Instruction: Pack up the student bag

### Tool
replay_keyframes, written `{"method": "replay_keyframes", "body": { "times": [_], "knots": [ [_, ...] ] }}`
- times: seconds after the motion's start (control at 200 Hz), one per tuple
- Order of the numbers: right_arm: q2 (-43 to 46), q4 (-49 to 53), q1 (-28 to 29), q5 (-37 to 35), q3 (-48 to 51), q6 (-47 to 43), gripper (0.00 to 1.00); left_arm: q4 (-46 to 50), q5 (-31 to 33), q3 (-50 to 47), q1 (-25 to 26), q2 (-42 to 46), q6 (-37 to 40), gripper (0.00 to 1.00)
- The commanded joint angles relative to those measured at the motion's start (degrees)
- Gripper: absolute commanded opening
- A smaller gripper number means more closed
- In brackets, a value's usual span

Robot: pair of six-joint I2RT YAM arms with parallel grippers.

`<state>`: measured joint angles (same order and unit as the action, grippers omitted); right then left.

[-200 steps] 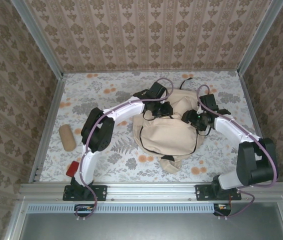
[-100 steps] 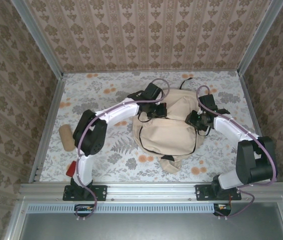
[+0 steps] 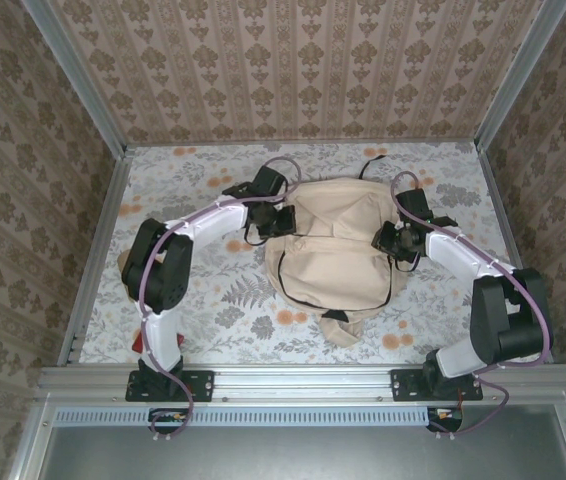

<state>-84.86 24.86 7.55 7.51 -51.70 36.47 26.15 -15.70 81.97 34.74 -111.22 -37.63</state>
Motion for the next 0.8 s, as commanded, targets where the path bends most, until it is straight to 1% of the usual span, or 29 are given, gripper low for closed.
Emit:
{"method": "replay_keyframes", "body": {
  "times": [0.0,0.085,0.155,0.235,0.275,0.395,0.46,0.475,0.525,0.64,0.67,0.795],
  "knots": [
    [1.14,3.69,-0.34,-2.57,-0.76,0.14,0.35,1.37,3.85,-0.86,-3.31,1.99,2.2,0.02],
    [1.83,4.05,-0.34,-1.11,-1.19,-0.57,0.4,2.23,3.4,-0.02,-3.62,1.45,2.38,0.17],
    [3.11,4.38,-0.28,-0.02,-1.49,-1.14,0.46,3.24,3.22,0.39,-3.79,1.65,2.55,0.36],
    [4.78,4.88,-0.01,0.71,-1.82,-1.93,0.56,4.62,3.89,0.38,-4.32,3.19,2.77,0.53],
    [7.06,5.15,0.14,0.83,-1.91,-2.36,0.63,5.84,4.59,0.14,-4.75,4.33,2.91,0.59],
    [10.45,5.37,1.26,1.25,-1.79,-4.5,0.8,10.05,7.97,-2.25,-7.06,8.87,3.79,0.7],
    [11.74,5.4,2.43,0.96,-1.68,-6.13,0.87,12.2,8.89,-4.76,-8.2,11.79,5.07,0.75],
    [11.99,5.45,2.77,0.68,-1.61,-6.45,0.89,12.89,9.17,-5.24,-9.91,12.45,5.21,0.76],
    [12.51,5.64,3.68,-0.02,-1.61,-7.02,0.93,14.6,11.38,-7.55,-11.88,14.77,5.59,0.82],
    [12.64,5.58,5.64,-0.33,-1.94,-7.54,0.98,17.35,15.05,-13.71,-17.34,20.65,6.55,0.93],
    [12.57,7.12,6.23,-0.46,-2.04,-7.47,0.99,18.04,15.68,-15.2,-19.16,22.01,6.71,0.96],
    [12.44,7.49,8.54,-1.41,-2.62,-7.14,0.99,19.42,17.15,-21.25,-28.42,27.63,6.51,0.99]
  ]
}}
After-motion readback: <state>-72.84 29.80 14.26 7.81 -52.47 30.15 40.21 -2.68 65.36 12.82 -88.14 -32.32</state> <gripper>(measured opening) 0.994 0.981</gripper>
